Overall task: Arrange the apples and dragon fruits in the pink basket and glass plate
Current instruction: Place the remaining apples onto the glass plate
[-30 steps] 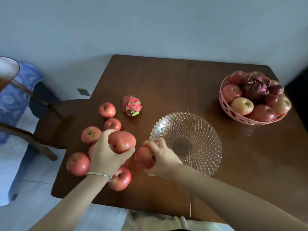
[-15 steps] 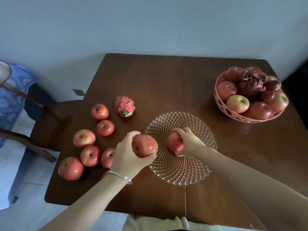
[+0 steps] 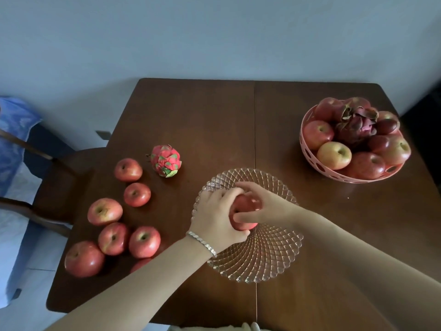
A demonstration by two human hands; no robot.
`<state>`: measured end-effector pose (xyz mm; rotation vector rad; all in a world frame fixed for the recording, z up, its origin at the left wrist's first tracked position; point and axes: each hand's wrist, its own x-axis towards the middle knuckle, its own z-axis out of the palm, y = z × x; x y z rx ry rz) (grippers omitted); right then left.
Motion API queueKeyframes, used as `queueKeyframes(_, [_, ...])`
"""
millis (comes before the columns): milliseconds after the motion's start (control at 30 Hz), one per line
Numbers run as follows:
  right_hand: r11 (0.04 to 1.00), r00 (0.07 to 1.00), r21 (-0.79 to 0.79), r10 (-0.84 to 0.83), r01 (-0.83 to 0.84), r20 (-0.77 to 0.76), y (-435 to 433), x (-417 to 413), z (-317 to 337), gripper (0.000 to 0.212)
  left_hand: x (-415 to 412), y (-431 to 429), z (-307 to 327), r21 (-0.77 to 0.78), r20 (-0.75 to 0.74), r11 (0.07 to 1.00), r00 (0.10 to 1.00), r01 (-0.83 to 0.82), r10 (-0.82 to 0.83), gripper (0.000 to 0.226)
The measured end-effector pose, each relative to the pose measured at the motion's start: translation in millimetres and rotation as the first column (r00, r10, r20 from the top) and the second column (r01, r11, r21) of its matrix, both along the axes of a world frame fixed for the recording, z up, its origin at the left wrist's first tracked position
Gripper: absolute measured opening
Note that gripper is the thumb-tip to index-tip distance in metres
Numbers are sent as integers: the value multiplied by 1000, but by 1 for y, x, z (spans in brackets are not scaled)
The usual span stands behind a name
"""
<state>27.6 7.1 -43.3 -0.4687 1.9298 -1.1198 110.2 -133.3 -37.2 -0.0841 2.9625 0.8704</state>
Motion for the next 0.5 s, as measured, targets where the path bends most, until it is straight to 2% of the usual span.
queueKeyframes(67, [997,997,-12,-75,75,-29,2,-1,-1,54,-6,8,2,18,8,998,998,63,-63,82])
queueKeyframes(100, [989,990,-44,-141,141,-3,7,-2,-2,53,-9,9,2,74,31,995,997,65,-67,87])
queueKeyframes(200, [904,897,-152,-353,400,265,22,-10,-13,66,-16,5,-11,255,173,963,984,-93,49,92])
queueKeyframes(267, [836,792,-148,-422,528,442,28,-15,-18,62,-18,5,-25,192,336,959,932,-208,135,84])
queueKeyframes(333, [783,689,-76,-492,618,533,25,-21,-22,49,-19,10,-40,139,469,951,865,-275,181,75])
queueKeyframes(400, [739,621,-5,-563,674,545,19,-28,-27,42,-21,18,-52,160,519,931,830,-329,204,68])
queueKeyframes(500, [714,612,67,-642,697,462,3,-41,-34,44,-23,22,-64,205,508,881,816,-426,276,56])
